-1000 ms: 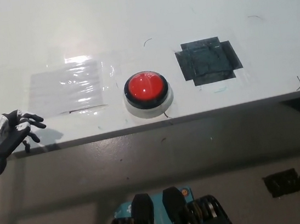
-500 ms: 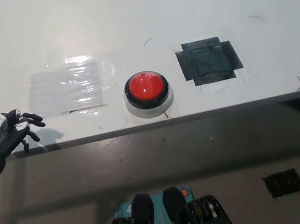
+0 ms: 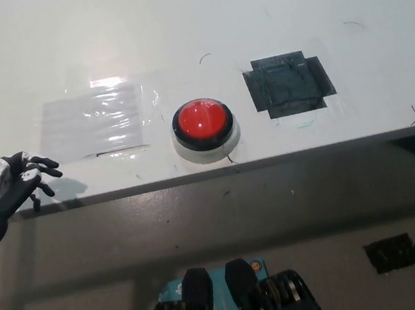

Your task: The robot uses its right hand to make a fist and press the red button kept in the middle of the desk

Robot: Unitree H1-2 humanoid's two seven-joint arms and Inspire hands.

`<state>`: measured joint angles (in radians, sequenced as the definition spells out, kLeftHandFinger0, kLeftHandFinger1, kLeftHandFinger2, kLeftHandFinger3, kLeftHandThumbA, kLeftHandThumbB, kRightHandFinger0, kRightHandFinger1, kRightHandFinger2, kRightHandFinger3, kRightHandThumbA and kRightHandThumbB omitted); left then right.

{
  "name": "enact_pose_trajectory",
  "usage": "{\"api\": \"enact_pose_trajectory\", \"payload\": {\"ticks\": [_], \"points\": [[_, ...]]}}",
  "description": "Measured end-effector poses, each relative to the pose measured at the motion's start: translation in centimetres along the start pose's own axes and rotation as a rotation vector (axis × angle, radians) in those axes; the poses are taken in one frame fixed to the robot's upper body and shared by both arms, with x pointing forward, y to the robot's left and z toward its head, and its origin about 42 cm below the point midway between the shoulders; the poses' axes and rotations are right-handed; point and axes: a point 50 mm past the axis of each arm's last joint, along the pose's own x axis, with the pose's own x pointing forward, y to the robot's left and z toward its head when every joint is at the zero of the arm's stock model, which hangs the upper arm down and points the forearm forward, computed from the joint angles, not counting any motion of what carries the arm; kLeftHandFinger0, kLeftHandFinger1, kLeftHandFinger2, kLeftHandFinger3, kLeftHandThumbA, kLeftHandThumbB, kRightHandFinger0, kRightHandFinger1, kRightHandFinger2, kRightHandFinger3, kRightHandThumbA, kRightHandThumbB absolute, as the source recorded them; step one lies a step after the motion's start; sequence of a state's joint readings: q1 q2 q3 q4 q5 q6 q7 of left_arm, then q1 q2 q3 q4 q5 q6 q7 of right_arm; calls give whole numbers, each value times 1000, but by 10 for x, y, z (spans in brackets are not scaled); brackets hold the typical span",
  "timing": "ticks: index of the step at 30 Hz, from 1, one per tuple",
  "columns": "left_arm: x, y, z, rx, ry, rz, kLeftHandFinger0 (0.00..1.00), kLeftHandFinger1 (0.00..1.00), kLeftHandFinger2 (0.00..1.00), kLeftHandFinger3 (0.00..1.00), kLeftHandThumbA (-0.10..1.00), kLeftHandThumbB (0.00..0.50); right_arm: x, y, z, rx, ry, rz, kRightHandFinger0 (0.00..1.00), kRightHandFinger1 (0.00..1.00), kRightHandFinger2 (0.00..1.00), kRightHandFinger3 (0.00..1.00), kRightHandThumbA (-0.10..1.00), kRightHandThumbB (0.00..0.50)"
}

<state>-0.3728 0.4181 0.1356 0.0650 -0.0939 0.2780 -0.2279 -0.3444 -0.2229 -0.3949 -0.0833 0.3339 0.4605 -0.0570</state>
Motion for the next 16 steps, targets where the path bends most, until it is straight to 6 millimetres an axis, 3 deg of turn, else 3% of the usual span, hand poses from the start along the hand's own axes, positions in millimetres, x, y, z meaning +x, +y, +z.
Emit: {"api": "enact_pose_trajectory", "payload": {"ticks": [3, 16], "points": [[-1, 0, -1, 0, 3, 0, 202, 324, 460, 588, 485, 0, 0, 0, 1, -2, -2, 1, 8, 117, 356, 532, 1000, 158], [-1, 0, -1, 0, 2, -1, 192, 319, 457, 577, 476, 0, 0, 0, 2, -6, -6, 3, 1, 123, 362, 543, 1000, 154]]}}
